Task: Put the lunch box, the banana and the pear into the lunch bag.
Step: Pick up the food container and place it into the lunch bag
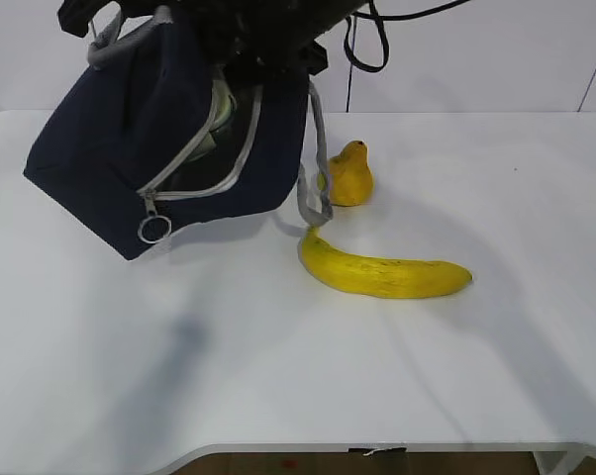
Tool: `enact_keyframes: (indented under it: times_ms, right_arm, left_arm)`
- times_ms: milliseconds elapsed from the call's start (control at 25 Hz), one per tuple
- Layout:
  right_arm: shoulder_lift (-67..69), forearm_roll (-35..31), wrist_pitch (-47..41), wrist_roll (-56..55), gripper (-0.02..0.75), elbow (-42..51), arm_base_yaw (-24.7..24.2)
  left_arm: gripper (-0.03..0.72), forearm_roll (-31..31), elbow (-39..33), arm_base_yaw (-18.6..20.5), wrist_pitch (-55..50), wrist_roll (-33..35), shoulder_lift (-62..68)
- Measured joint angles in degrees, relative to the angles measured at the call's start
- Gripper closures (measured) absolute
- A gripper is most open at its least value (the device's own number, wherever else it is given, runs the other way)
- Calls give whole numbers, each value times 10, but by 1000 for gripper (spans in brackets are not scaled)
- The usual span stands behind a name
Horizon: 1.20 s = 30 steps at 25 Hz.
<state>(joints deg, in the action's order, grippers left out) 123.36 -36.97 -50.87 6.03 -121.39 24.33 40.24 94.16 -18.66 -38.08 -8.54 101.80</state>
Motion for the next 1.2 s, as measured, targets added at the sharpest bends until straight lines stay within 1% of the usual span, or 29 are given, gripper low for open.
enact_keyframes:
  times_ms: [120,360,600,720,880,1000,1120,1200]
  right_arm:
    - [9,-22,0,0,344,0,0]
    - [28,-71,8,15,295,0,0]
    - [28,-80,8,43,265,0,0]
    - [28,-79,3,47,264,0,0]
    - [17,-56,-22,49,262,0,0]
    - [4,-20,-59,51,261,-15,0]
    - [-5,35,-112,52,260,-47,0]
    - [-9,79,-150,33,260,-74,0]
  left_arm:
    - [693,1,0,0,0,0,0]
    - [693,1,0,0,0,0,0]
    - [693,-6,-1,4,-5,0,-1]
    - [693,-3,-1,16,-7,0,-1]
    - [693,-6,-1,35,-19,0,-1]
    - [693,-24,-1,47,-23,0,-1]
    - [693,-54,-1,53,-31,0,-1]
    - [693,-78,-1,54,-36,0,-1]
